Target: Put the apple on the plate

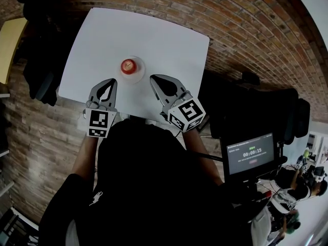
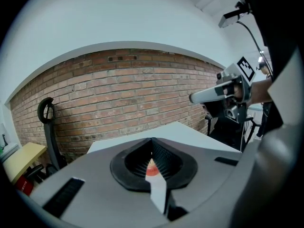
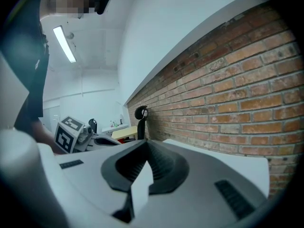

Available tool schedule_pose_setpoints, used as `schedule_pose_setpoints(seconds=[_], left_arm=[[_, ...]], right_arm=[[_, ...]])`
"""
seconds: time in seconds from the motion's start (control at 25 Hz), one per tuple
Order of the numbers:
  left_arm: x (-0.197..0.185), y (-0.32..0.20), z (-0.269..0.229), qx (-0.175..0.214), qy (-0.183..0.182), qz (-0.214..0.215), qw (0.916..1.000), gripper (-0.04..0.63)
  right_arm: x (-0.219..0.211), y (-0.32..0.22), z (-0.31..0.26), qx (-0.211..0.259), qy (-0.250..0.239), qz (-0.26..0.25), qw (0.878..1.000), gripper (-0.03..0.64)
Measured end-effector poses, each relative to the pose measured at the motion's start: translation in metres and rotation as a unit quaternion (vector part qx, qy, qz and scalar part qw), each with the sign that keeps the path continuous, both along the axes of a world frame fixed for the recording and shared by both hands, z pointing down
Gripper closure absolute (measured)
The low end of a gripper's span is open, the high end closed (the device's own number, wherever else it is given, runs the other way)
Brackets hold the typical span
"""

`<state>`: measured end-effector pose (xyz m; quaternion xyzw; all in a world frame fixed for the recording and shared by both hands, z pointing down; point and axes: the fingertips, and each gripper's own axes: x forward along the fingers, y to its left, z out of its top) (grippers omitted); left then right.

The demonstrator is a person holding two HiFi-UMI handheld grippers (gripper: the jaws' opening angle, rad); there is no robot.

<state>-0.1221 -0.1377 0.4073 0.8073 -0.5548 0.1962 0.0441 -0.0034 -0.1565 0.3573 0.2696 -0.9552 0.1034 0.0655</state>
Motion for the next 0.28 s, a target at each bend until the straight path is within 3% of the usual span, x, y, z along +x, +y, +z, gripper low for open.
schedule_pose_setpoints(seconds=[0.28], left_arm=[[-0.0032, -0.0068, -0.0002, -0.008, 0.016, 0.001, 0.9998, 0.589]], right_arm=[[0.0003, -0.0015, -0.0004, 0.000, 0.003, 0.002, 1.000, 0.614]])
